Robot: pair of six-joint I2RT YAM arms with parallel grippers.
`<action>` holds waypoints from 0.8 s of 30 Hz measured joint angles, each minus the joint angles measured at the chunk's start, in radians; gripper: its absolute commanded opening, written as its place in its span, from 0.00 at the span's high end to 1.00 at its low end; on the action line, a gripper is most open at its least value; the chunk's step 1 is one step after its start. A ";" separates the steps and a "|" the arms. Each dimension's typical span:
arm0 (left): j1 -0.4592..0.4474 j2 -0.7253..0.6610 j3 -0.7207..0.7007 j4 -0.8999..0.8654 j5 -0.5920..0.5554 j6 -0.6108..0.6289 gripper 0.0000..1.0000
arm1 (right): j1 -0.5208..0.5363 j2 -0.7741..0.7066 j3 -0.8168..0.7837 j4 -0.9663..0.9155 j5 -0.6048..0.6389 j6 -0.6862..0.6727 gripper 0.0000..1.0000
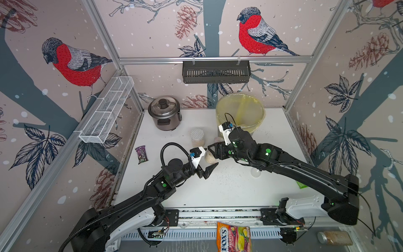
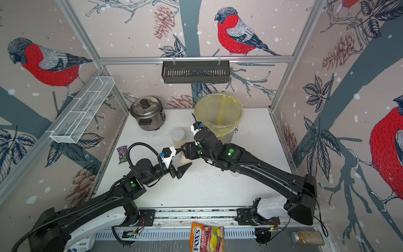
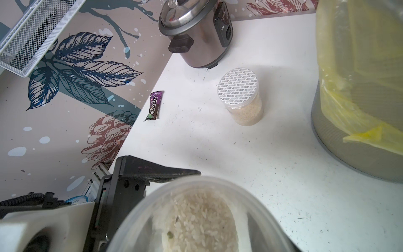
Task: Empty moldy rice from jars
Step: Pick up the jar from the center of the board.
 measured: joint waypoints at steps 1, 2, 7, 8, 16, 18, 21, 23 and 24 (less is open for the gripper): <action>-0.001 0.004 0.003 0.001 0.005 0.000 0.08 | 0.000 0.000 0.000 0.001 -0.003 0.000 0.47; -0.002 0.009 0.006 0.005 0.005 0.000 0.09 | 0.000 0.000 0.000 0.003 -0.005 0.000 0.47; -0.005 0.023 0.014 0.005 0.015 0.001 0.11 | -0.001 -0.002 -0.001 0.006 -0.007 0.000 0.47; -0.005 0.025 0.017 0.006 0.018 0.002 0.11 | -0.001 -0.005 -0.004 0.011 -0.011 0.000 0.47; -0.006 0.051 0.028 0.005 0.032 0.007 0.16 | -0.001 -0.016 -0.017 0.034 -0.015 0.001 0.47; -0.006 0.060 0.033 0.004 0.032 0.007 0.17 | -0.001 -0.018 -0.020 0.035 -0.016 0.002 0.47; -0.006 0.067 0.038 0.004 0.031 0.008 0.19 | -0.001 -0.021 -0.025 0.037 -0.018 0.004 0.47; -0.006 0.070 0.040 0.005 0.031 0.007 0.23 | -0.001 -0.024 -0.032 0.042 -0.018 0.004 0.47; -0.006 0.072 0.040 0.005 0.030 0.008 0.26 | -0.001 -0.028 -0.036 0.041 -0.018 0.004 0.47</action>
